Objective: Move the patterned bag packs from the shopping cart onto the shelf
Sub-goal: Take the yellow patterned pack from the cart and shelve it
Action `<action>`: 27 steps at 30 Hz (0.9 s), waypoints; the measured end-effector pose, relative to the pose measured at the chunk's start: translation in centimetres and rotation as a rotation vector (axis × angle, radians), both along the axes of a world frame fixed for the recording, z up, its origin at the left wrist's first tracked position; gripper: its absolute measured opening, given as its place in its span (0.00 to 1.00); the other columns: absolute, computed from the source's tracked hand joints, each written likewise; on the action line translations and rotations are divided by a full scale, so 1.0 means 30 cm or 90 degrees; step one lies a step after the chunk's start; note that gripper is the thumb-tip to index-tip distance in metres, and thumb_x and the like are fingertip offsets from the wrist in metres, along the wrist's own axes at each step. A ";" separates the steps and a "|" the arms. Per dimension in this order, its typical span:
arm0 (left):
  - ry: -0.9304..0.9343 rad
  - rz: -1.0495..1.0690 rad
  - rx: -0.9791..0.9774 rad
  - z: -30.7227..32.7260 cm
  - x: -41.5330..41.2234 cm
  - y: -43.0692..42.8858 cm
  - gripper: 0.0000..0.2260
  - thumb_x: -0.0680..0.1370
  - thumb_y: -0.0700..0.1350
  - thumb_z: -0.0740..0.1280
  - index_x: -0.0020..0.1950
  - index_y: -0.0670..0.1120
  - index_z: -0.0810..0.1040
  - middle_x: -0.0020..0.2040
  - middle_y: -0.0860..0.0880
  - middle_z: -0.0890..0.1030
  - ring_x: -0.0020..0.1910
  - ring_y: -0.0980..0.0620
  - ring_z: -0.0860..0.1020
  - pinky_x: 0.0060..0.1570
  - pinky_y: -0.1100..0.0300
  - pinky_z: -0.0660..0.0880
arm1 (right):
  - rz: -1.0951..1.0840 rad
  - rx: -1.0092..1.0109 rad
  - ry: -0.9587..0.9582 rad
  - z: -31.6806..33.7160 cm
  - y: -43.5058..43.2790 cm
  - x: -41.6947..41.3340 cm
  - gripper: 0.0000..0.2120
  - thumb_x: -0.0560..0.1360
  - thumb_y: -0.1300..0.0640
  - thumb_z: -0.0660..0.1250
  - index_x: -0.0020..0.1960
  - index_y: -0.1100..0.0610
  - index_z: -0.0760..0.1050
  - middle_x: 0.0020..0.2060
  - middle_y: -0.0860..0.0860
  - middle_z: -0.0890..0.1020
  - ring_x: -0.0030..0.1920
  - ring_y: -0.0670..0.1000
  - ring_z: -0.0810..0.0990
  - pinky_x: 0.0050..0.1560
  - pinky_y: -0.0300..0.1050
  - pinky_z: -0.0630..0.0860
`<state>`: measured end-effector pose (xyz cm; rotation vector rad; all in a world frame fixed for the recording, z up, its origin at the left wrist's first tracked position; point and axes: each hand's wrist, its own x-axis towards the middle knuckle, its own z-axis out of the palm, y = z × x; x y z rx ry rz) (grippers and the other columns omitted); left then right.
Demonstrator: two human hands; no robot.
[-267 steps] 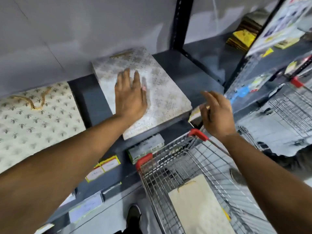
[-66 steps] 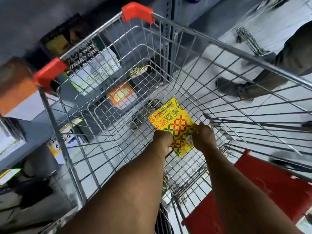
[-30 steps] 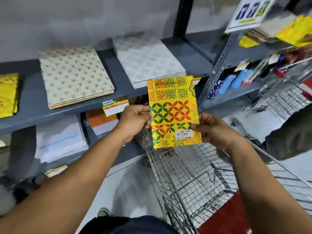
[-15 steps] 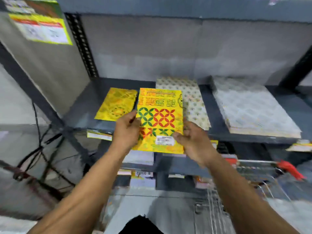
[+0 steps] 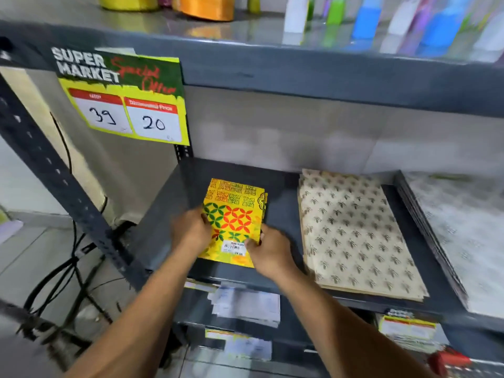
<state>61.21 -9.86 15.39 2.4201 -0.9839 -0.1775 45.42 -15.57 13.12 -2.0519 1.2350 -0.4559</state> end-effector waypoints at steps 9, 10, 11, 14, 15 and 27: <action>0.120 -0.013 -0.110 -0.057 0.057 -0.028 0.14 0.81 0.48 0.56 0.51 0.40 0.75 0.49 0.37 0.80 0.52 0.37 0.77 0.45 0.53 0.69 | -0.131 0.037 -0.034 -0.010 -0.016 0.063 0.31 0.77 0.51 0.63 0.73 0.67 0.59 0.72 0.64 0.64 0.72 0.60 0.64 0.67 0.45 0.62; 0.162 -0.023 -0.142 -0.051 0.057 -0.030 0.14 0.82 0.49 0.55 0.50 0.41 0.75 0.45 0.40 0.79 0.51 0.38 0.77 0.43 0.55 0.67 | -0.147 0.071 -0.063 -0.015 -0.025 0.075 0.32 0.77 0.50 0.62 0.73 0.67 0.58 0.72 0.63 0.65 0.72 0.60 0.65 0.66 0.46 0.63; 0.207 -0.028 -0.161 -0.039 0.057 -0.034 0.14 0.82 0.50 0.55 0.47 0.42 0.73 0.39 0.44 0.77 0.48 0.39 0.77 0.41 0.56 0.65 | -0.170 0.098 -0.099 -0.015 -0.033 0.089 0.32 0.77 0.49 0.62 0.72 0.68 0.58 0.70 0.64 0.68 0.70 0.60 0.68 0.63 0.46 0.65; 0.333 0.011 -0.215 0.008 0.073 -0.056 0.15 0.81 0.53 0.54 0.43 0.46 0.73 0.34 0.50 0.74 0.43 0.42 0.76 0.41 0.56 0.65 | -0.232 0.166 -0.201 0.004 -0.070 0.121 0.34 0.75 0.50 0.62 0.74 0.66 0.54 0.62 0.59 0.72 0.66 0.57 0.70 0.63 0.46 0.66; 0.381 0.030 -0.246 0.023 0.085 -0.067 0.16 0.81 0.54 0.54 0.44 0.46 0.75 0.37 0.48 0.77 0.45 0.42 0.77 0.43 0.55 0.68 | -0.245 0.182 -0.214 0.013 -0.093 0.130 0.34 0.76 0.51 0.61 0.76 0.64 0.52 0.65 0.60 0.71 0.68 0.57 0.69 0.65 0.47 0.65; 0.606 -0.028 -0.260 0.085 0.109 -0.087 0.15 0.82 0.55 0.54 0.48 0.52 0.78 0.47 0.53 0.81 0.49 0.54 0.79 0.53 0.59 0.71 | -0.224 0.313 -0.314 0.050 -0.162 0.166 0.27 0.69 0.48 0.61 0.67 0.51 0.65 0.59 0.51 0.73 0.57 0.52 0.73 0.56 0.48 0.69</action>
